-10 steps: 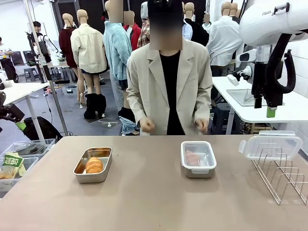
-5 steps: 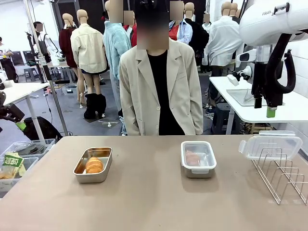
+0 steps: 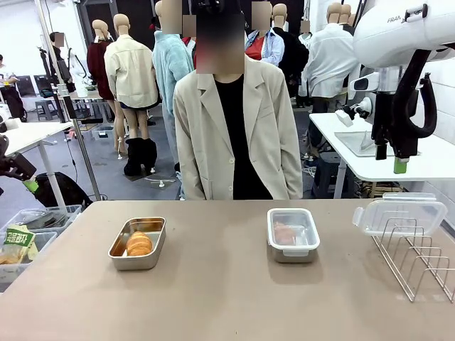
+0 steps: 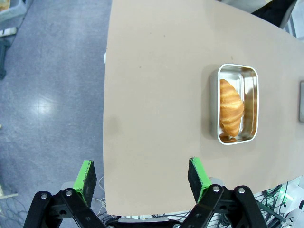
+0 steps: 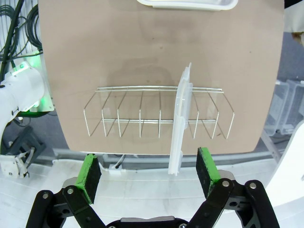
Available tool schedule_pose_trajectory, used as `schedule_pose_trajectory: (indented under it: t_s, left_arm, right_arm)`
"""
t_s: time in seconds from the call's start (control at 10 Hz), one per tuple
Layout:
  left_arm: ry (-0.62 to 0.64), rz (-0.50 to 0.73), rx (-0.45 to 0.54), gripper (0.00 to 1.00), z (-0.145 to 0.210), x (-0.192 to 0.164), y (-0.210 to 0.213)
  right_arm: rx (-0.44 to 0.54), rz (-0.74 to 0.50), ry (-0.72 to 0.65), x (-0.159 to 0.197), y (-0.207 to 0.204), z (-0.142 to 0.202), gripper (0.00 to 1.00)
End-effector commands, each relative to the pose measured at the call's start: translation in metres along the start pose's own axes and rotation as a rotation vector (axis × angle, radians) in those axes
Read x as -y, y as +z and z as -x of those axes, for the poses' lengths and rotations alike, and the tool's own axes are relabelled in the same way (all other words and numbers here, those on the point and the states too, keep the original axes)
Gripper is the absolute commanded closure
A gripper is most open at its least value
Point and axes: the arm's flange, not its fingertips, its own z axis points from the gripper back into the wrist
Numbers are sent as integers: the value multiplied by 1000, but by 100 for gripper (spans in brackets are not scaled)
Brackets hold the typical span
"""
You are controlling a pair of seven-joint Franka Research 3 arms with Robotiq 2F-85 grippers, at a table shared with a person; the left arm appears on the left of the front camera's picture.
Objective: Place the bread in airtight containers.
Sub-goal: Pick up one Airtight Container lid and hand it to the human.
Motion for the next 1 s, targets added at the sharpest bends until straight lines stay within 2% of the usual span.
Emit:
schedule_pose_trajectory:
  t_s: [0.0, 0.3, 0.5, 0.9]
  left_arm:
    - [4, 2, 8, 0, 1, -1, 1]
    - [4, 2, 8, 0, 1, -1, 1]
    - [4, 2, 8, 0, 1, -1, 1]
    - [4, 2, 8, 0, 1, -1, 1]
  right_arm:
    - [0, 0, 0, 0, 0, 0, 0]
    - [-64, 21, -50, 12, -24, 11, 0]
    - [-75, -24, -56, 8, -35, 17, 0]
    - [-91, 78, -60, 24, -74, 22, 0]
